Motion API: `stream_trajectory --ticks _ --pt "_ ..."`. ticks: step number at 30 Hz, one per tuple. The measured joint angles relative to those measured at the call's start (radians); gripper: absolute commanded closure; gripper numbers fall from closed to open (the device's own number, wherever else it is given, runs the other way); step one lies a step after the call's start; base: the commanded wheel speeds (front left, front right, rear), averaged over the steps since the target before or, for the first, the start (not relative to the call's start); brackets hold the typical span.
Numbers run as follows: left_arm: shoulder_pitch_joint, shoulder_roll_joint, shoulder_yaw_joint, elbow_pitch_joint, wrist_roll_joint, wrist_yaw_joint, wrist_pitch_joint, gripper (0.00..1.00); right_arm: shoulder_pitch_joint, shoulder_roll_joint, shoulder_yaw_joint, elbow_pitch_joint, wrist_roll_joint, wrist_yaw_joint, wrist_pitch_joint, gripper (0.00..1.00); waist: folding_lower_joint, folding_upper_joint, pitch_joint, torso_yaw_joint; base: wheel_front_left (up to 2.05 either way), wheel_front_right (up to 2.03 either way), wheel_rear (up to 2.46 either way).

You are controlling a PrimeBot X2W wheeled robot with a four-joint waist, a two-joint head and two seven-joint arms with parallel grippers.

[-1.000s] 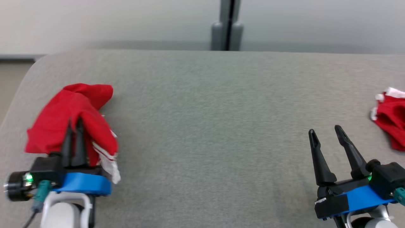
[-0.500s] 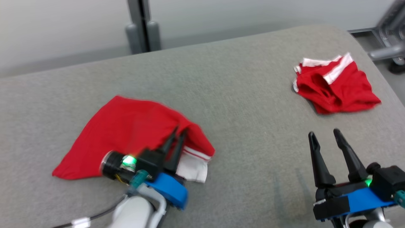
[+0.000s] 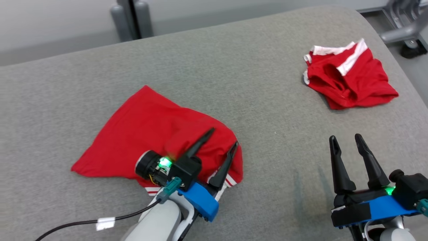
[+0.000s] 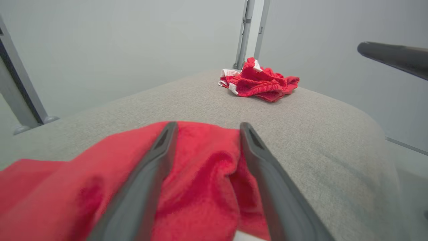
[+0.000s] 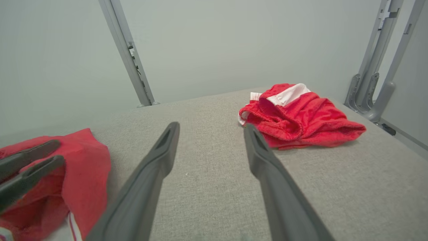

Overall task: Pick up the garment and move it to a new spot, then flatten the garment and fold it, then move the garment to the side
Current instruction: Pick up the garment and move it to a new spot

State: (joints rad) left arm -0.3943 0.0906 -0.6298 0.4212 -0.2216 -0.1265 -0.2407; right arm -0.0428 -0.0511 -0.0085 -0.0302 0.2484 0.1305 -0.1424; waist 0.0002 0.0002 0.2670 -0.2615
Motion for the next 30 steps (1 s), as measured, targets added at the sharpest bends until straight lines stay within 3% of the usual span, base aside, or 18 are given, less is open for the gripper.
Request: stream_trajectory --ticks 2,6,16,22,30 --pt "0.001 0.001 0.008 -0.011 -0.003 0.005 -0.006 0.0 -0.001 0.0 0.0 0.002 -0.003 0.0 0.0 0.0 -0.0001 0.0 -0.006 0.009 0.0 0.0 0.0" --pt "0.027 0.016 0.077 -0.114 -0.014 0.063 -0.02 0.0 0.002 0.001 -0.012 -0.005 -0.021 0.0 0.012 0.0 -0.0003 -0.0002 -0.054 0.078 0.0 0.0 0.0" --pt "0.165 0.131 0.29 -0.213 -0.074 0.162 -0.021 0.0 0.034 0.001 -0.023 -0.052 -0.045 0.0 0.063 0.0 -0.0004 -0.0002 -0.122 0.211 0.0 0.0 0.0" --pt "0.262 0.185 0.372 -0.215 -0.119 0.179 -0.021 0.0 0.054 0.001 -0.026 -0.057 -0.046 0.0 0.084 0.0 -0.0003 -0.0002 -0.158 0.251 0.0 0.0 0.0" --pt "0.332 0.196 0.357 -0.226 -0.121 0.183 -0.007 0.0 0.101 0.001 -0.027 -0.054 -0.052 0.0 0.109 0.0 -0.0003 -0.0002 -0.211 0.251 0.0 0.0 0.0"
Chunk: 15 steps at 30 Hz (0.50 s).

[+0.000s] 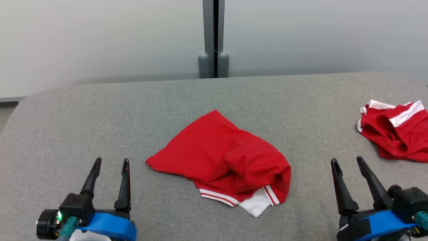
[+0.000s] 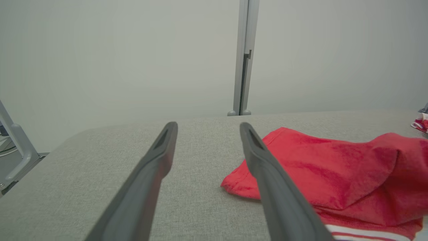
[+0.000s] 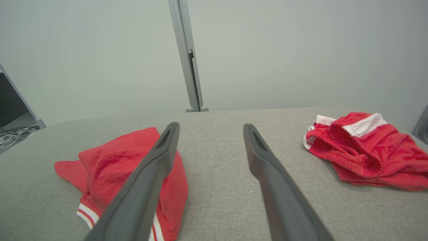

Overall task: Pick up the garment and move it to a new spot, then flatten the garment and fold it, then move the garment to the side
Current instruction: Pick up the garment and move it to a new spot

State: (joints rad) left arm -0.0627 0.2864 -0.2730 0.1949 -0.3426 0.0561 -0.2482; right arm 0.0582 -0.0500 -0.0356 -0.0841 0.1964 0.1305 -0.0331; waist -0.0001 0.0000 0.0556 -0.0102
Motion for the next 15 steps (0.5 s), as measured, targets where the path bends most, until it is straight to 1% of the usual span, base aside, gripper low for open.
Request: stream_trajectory --ticks 7,15 --pt "0.049 0.001 -0.02 0.009 -0.001 0.005 0.014 0.0 0.05 0.0 -0.001 -0.002 -0.013 0.0 0.025 0.0 0.0 0.0 -0.053 -0.008 0.0 0.0 0.0" --pt "0.062 0.009 -0.027 0.013 -0.007 0.009 0.019 0.0 0.06 0.0 0.006 -0.019 -0.017 0.0 0.039 0.0 0.0001 0.0 -0.063 -0.017 0.0 0.0 0.0"
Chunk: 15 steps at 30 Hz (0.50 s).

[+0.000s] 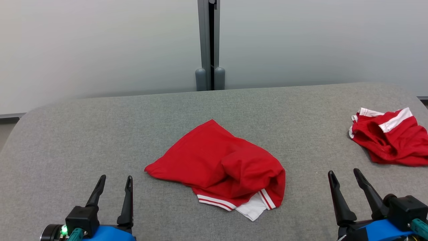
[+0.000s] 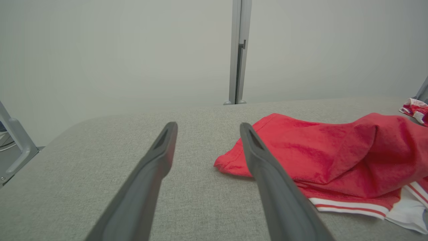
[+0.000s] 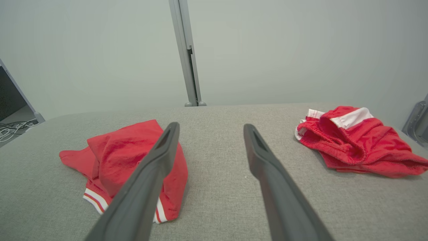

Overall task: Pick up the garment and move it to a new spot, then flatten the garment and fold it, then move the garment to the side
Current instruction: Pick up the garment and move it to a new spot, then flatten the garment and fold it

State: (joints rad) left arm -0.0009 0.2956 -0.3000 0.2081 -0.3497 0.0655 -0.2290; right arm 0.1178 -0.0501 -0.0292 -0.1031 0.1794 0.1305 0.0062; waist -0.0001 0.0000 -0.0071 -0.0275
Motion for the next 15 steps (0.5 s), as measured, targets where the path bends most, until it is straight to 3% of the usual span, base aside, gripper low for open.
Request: stream_trajectory --ticks 15 --pt "-0.009 0.006 -0.011 -0.012 0.002 0.009 0.0 0.0 -0.002 0.0 0.035 -0.003 -0.002 0.0 0.013 0.0 0.0 -0.0001 0.025 -0.001 0.0 0.0 0.0"
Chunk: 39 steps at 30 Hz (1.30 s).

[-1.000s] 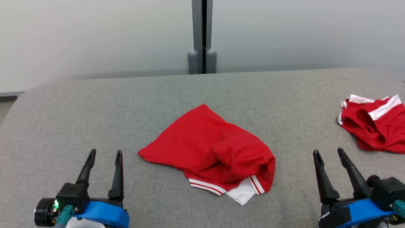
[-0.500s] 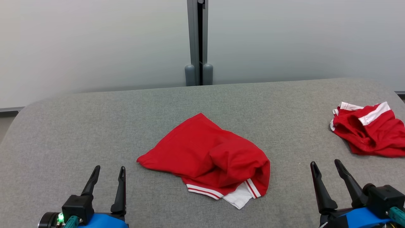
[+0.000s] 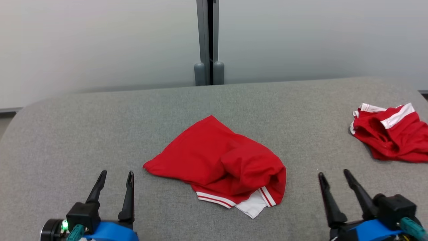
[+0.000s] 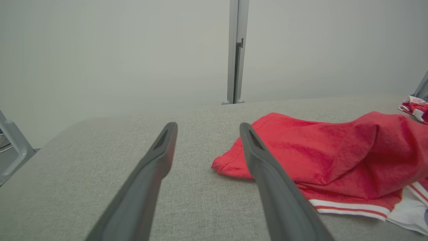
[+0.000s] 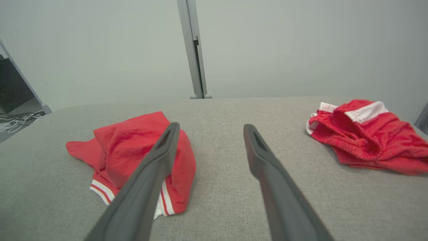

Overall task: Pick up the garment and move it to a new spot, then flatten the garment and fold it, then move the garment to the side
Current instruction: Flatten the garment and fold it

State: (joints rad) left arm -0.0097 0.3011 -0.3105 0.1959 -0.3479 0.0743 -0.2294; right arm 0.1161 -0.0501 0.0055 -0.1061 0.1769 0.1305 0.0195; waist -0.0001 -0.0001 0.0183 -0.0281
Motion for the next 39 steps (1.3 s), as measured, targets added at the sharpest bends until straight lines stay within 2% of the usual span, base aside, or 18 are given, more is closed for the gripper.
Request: stream_trajectory --ticks 2,7,12,18,19,20,21,24,27,29,30,31,32,39 --pt "-0.011 0.0 -0.002 -0.005 0.005 0.003 -0.001 0.0 -0.002 0.0 0.017 0.003 -0.001 0.0 0.006 0.0 0.0001 0.0 0.01 0.002 0.0 0.0 0.0" --pt "-0.08 -0.001 -0.011 -0.032 0.024 0.004 -0.005 0.0 -0.024 -0.002 0.147 0.067 -0.009 0.0 0.036 0.0 0.0002 0.0 0.078 0.015 0.0 0.0 0.0" --pt "-0.143 -0.015 -0.023 -0.043 0.043 0.004 -0.012 0.0 -0.077 -0.021 0.278 0.197 0.001 0.0 0.045 0.0 0.0004 0.0002 0.155 0.041 0.0 0.0 0.0" --pt "-0.183 -0.028 -0.024 -0.033 0.05 0.004 -0.024 0.0 -0.171 -0.047 0.334 0.372 -0.018 0.0 0.032 0.0 0.0004 0.0002 0.221 0.075 0.0 0.0 0.0" --pt "-0.184 -0.029 -0.023 -0.03 0.051 0.005 -0.025 0.0 -0.185 -0.047 0.336 0.391 -0.017 0.0 0.028 0.53 0.0004 0.0001 0.229 0.078 0.0 0.0 0.0" --pt "-0.187 -0.029 -0.022 -0.028 0.052 0.005 -0.025 0.0 -0.199 -0.046 0.338 0.41 -0.017 0.0 0.026 0.73 0.0002 0.0001 0.234 0.079 0.0 0.0 0.0" --pt "-0.19 -0.031 -0.022 -0.027 0.054 0.005 -0.028 0.0 -0.214 -0.046 0.342 0.426 -0.015 0.0 0.026 1.0 0.0001 0.0001 0.237 0.081 0.0 0.0 0.0" --pt "-0.194 -0.031 -0.019 -0.019 0.058 0.005 -0.029 0.0 -0.238 -0.051 0.347 0.45 -0.003 -0.001 0.016 1.0 0.0002 0.0001 0.236 0.076 0.0 0.0 0.0" --pt "-0.194 -0.032 -0.015 -0.014 0.059 0.008 -0.029 0.0 -0.235 -0.058 0.37 0.423 0.022 -0.001 -0.032 1.0 0.0002 0.0002 0.23 0.07 0.0 0.0 0.0" --pt "-0.194 -0.034 -0.011 -0.014 0.061 0.011 -0.03 0.0 -0.233 -0.065 0.397 0.364 0.048 -0.001 -0.067 1.0 0.0002 0.0002 0.224 0.064 0.0 0.0 0.0" --pt "-0.194 -0.034 -0.006 -0.014 0.061 0.013 -0.031 0.0 -0.231 -0.084 0.416 0.296 0.069 0.0 -0.092 1.0 0.0001 0.0002 0.218 0.057 0.0 0.0 0.0" --pt "-0.194 -0.034 -0.006 -0.014 0.061 0.013 -0.031 0.0 -0.231 -0.084 0.416 0.296 0.069 0.0 -0.092 1.0 0.0001 0.0002 0.218 0.057 0.0 0.0 0.0" --pt "-0.193 -0.035 -0.004 -0.014 0.061 0.014 -0.031 0.0 -0.23 -0.112 0.432 0.227 0.087 0.0 -0.107 1.0 0.0002 0.0002 0.212 0.05 0.0 0.0 0.0" --pt "-0.193 -0.04 0.002 -0.016 0.067 0.015 -0.032 0.0 -0.241 -0.166 0.431 -0.004 0.116 0.0 -0.167 1.0 0.0001 0.0002 0.196 0.036 0.0 0.0 0.0"
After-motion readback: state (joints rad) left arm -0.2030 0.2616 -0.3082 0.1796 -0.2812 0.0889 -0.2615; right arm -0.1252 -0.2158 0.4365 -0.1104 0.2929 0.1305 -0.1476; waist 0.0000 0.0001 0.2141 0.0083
